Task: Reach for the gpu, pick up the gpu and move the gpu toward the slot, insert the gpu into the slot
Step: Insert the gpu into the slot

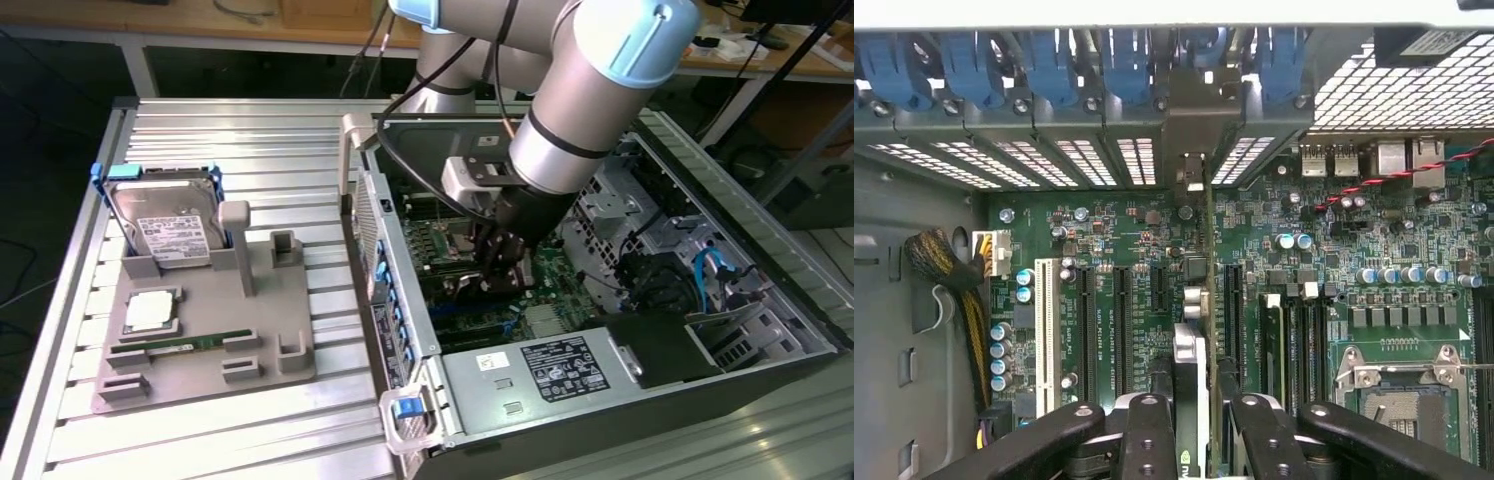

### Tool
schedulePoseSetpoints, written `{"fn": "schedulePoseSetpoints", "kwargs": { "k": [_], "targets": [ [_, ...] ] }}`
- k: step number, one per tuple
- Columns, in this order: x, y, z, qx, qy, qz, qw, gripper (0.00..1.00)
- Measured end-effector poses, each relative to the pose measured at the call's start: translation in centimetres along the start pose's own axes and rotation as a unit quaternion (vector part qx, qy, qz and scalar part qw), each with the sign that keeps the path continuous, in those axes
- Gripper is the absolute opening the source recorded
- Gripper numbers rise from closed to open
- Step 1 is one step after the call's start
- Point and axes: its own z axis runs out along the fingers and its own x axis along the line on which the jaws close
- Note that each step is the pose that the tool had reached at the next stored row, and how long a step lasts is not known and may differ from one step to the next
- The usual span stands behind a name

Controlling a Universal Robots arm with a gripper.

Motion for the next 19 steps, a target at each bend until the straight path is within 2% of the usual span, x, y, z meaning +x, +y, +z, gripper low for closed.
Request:
{"fn": "schedulePoseSetpoints", "kwargs": {
  "k": [3, 11, 19],
  "targets": [
    [-0.02, -0.03, 0.0, 0.0001, -0.0008, 0.008, 1.0, 0.27],
    [-0.39, -0.04, 0.07, 0.0001, -0.0008, 0.008, 1.0, 0.27],
    [-0.3, -0.05, 0.13, 0.0001, -0.0021, 0.008, 1.0, 0.27]
  ]
}}
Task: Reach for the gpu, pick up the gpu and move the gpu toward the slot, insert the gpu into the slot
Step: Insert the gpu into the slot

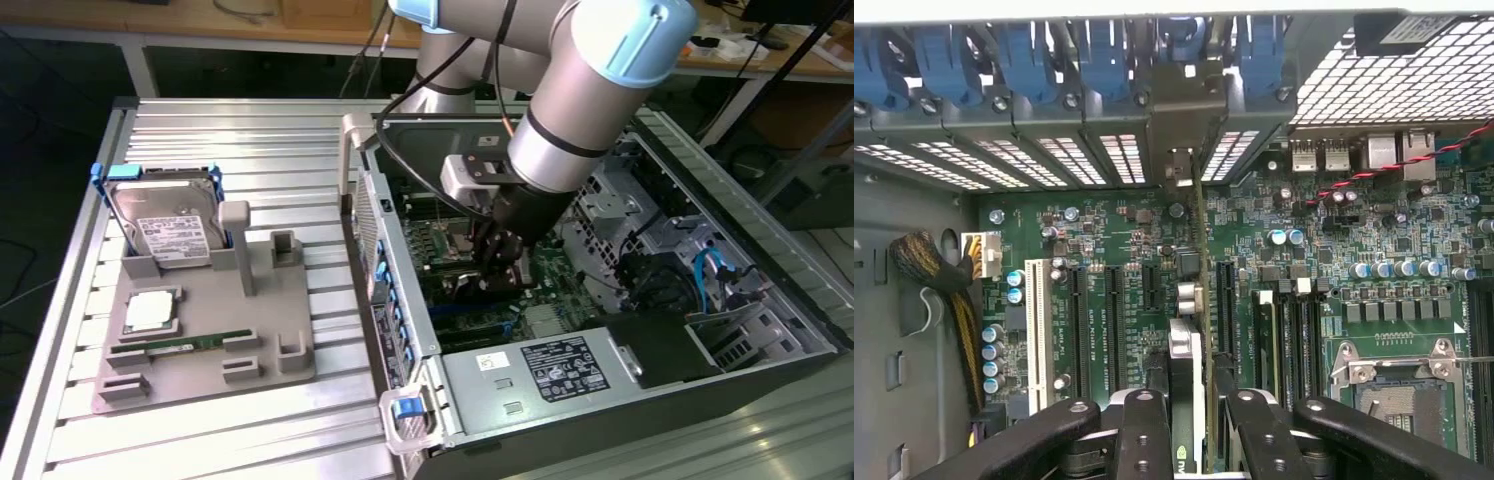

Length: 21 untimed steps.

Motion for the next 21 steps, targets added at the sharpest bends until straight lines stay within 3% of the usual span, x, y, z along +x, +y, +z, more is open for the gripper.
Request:
{"fn": "schedulePoseSetpoints", "kwargs": {
  "k": [7, 21],
  "targets": [
    [-0.02, -0.77, -0.09, 0.0, 0.0001, 0.0, 1.0, 0.27],
    [-0.01, -0.67, 0.47, 0.0, 0.0001, 0.0, 1.0, 0.27]
  ]
}}
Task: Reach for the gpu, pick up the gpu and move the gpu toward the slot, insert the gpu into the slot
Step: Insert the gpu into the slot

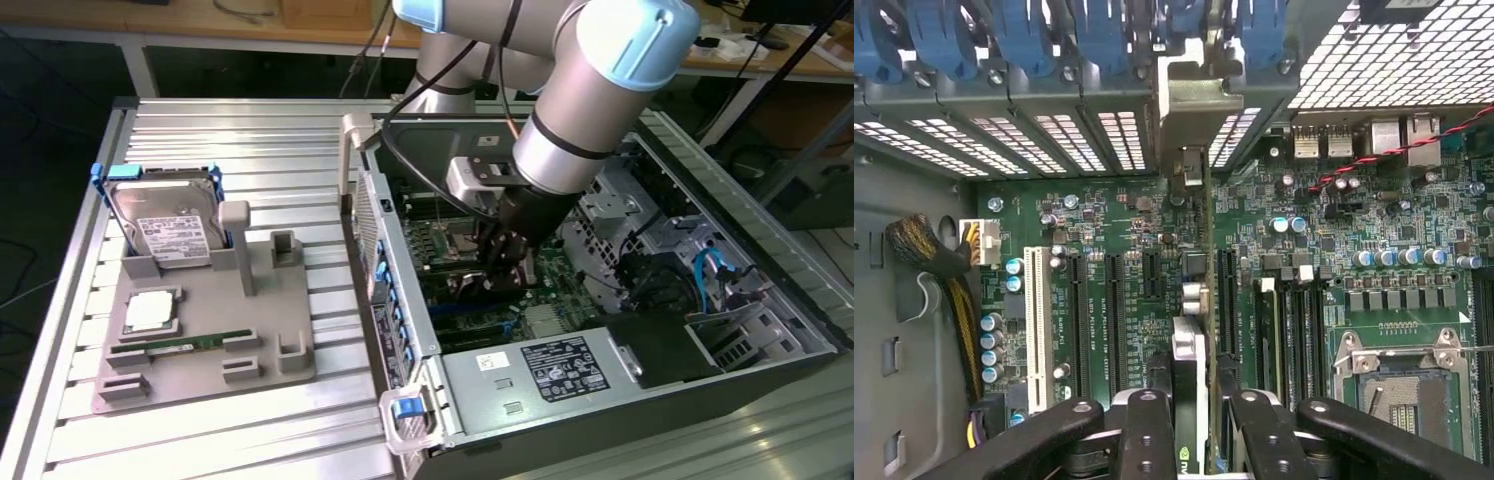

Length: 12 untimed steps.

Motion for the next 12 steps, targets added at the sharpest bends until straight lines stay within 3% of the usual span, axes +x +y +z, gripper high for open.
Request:
{"fn": "schedulePoseSetpoints", "kwargs": {
  "k": [6, 10, 12],
  "targets": [
    [0.0, 0.11, -0.2, 0.0006, -0.0003, 0.0, 1.0, 0.27],
    [0.0, 0.18, -0.86, 0.0006, 0.0039, 0.0, 1.0, 0.27],
    [0.0, 0.21, -1.0, 0.0007, 0.0043, 0.0, 1.0, 0.27]
  ]
}}
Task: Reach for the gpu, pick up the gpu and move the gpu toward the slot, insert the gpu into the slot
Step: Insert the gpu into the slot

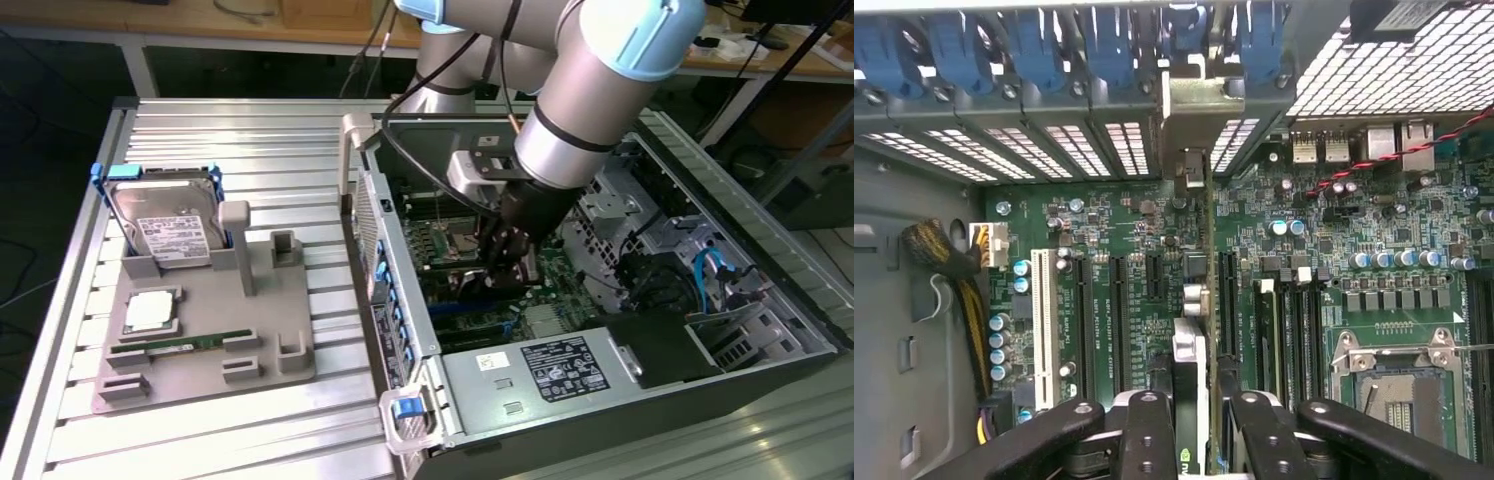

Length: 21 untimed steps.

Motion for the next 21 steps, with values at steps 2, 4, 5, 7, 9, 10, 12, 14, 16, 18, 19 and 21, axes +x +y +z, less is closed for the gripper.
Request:
{"fn": "schedulePoseSetpoints", "kwargs": {
  "k": [2, 4, 5, 7, 9, 10, 12, 14, 16, 18, 19, 21],
  "targets": [
    [0.0, 0.02, 0.0, 0.0002, 0.0, 0.0, 1.0, 0.27],
    [0.0, 0.03, 0.0, 0.0004, 0.0001, 0.0, 1.0, 0.27],
    [0.0, 0.04, 0.0, 0.0009, 0.0, 0.0, 1.0, 0.27],
    [0.0, 0.04, 0.0, 0.0012, -0.0003, 0.004, 1.0, 0.27],
    [0.0, 0.04, 0.02, 0.0013, -0.001, 0.011, 0.9999, 0.27],
    [0.0, 0.04, 0.03, 0.0013, -0.0013, 0.013, 0.9999, 0.27],
    [0.01, 0.03, 0.07, 0.0013, -0.0017, 0.017, 0.9999, 0.27],
    [0.01, 0.04, 0.15, 0.0013, -0.002, 0.019, 0.9998, 0.27],
    [0.01, 0.08, 0.19, 0.0013, -0.0019, 0.019, 0.9998, 0.27],
    [0.01, 0.09, 0.17, 0.0013, -0.0018, 0.018, 0.9998, 0.27],
    [0.0, 0.1, 0.07, 0.0013, -0.0019, 0.018, 0.9998, 0.27],
    [0.0, 0.15, -0.39, 0.0013, -0.0017, 0.018, 0.9998, 0.27]
  ]
}}
